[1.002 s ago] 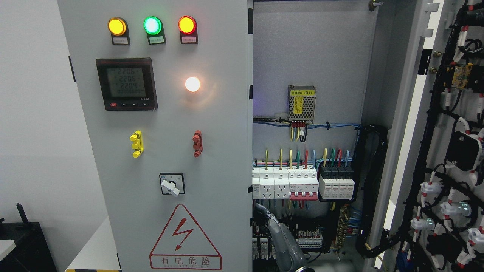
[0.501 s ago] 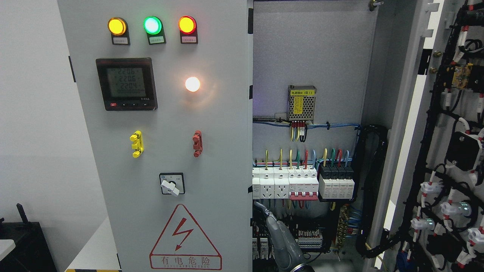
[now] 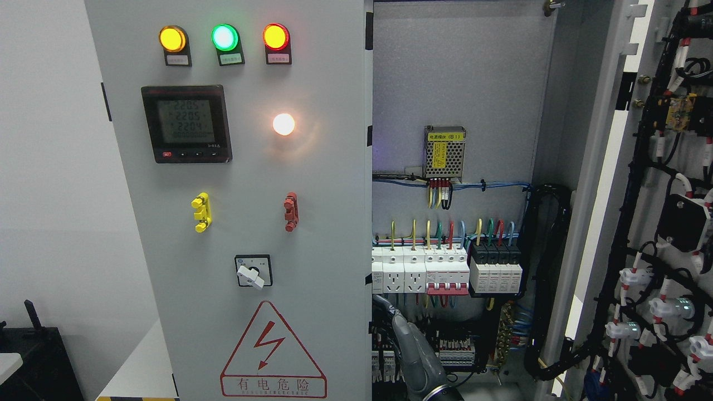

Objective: Open door with both hands

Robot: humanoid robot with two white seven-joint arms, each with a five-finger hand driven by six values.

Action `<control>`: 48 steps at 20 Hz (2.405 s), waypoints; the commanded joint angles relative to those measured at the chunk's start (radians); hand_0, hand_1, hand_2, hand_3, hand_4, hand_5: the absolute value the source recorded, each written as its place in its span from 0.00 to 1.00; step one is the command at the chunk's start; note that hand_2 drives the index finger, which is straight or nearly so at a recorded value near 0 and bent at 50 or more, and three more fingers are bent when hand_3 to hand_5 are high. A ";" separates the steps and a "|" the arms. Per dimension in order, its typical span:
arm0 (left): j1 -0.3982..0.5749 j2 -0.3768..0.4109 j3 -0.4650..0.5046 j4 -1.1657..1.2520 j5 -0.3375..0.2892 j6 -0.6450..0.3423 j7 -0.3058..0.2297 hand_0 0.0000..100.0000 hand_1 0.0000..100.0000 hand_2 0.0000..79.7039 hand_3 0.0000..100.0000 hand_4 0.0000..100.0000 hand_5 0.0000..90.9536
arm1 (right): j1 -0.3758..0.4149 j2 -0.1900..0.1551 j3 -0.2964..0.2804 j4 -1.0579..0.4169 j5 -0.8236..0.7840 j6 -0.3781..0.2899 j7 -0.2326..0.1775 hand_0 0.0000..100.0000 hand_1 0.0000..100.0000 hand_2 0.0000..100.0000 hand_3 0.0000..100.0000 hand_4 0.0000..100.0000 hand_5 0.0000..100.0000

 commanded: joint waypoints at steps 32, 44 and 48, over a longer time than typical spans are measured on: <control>0.000 0.000 0.001 0.000 0.000 0.000 -0.001 0.00 0.00 0.00 0.00 0.04 0.00 | -0.027 -0.034 0.034 0.001 -0.102 0.046 0.021 0.00 0.00 0.00 0.00 0.00 0.00; 0.000 0.000 -0.001 0.000 0.000 0.000 -0.001 0.00 0.00 0.00 0.00 0.04 0.00 | -0.043 -0.037 0.034 0.001 -0.140 0.063 0.045 0.00 0.00 0.00 0.00 0.00 0.00; 0.000 0.000 0.001 0.000 0.000 0.000 -0.002 0.00 0.00 0.00 0.00 0.04 0.00 | -0.043 -0.037 0.034 0.001 -0.142 0.065 0.053 0.00 0.00 0.00 0.00 0.00 0.00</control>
